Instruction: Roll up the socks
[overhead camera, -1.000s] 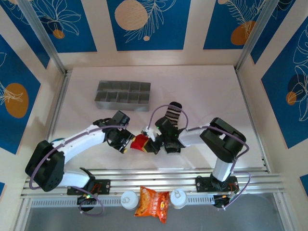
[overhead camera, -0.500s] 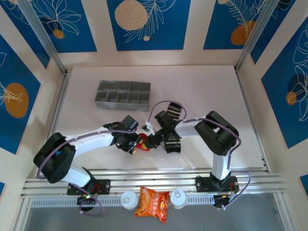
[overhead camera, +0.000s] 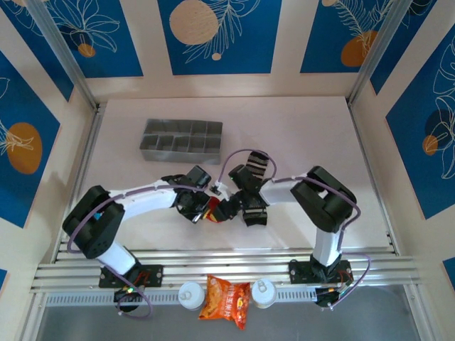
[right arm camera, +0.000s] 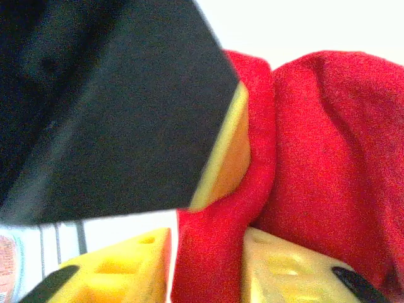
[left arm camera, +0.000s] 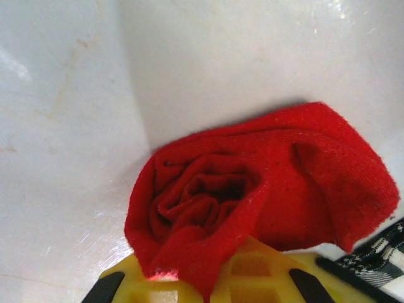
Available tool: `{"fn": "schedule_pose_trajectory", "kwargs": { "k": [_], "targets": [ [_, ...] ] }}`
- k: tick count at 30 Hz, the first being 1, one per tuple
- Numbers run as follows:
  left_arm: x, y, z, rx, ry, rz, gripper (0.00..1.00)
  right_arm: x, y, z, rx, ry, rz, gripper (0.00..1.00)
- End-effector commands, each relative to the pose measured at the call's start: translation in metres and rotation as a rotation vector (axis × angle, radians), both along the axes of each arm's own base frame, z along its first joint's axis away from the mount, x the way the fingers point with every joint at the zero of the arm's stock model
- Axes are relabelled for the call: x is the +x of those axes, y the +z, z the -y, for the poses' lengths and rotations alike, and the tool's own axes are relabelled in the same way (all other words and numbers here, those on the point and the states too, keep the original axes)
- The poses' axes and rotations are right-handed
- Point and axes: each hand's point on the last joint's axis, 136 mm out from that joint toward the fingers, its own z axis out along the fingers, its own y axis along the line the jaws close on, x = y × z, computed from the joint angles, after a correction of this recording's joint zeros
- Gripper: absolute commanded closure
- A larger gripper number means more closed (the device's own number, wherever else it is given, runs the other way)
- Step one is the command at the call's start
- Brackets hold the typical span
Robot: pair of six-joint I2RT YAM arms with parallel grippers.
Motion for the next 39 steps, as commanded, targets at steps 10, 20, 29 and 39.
{"fn": "schedule_pose_trajectory", "kwargs": {
  "k": [10,20,29,39],
  "targets": [
    [-0.054,-0.035,-0.047,0.24,-0.018,-0.284,1.0,-0.002,0.031,0.023,-0.144,0.009,0.692,0.42],
    [-0.048,-0.031,-0.038,0.217,-0.056,-0.313,1.0,-0.003,0.026,-0.006,-0.235,0.132,0.897,0.42],
    [-0.044,-0.027,-0.036,0.194,-0.055,-0.308,1.0,0.001,-0.012,-0.007,-0.388,0.184,0.902,0.68],
    [-0.023,0.009,-0.046,0.128,0.044,-0.158,0.61,-0.019,-0.042,0.021,-0.409,0.14,0.683,1.0]
  ]
}}
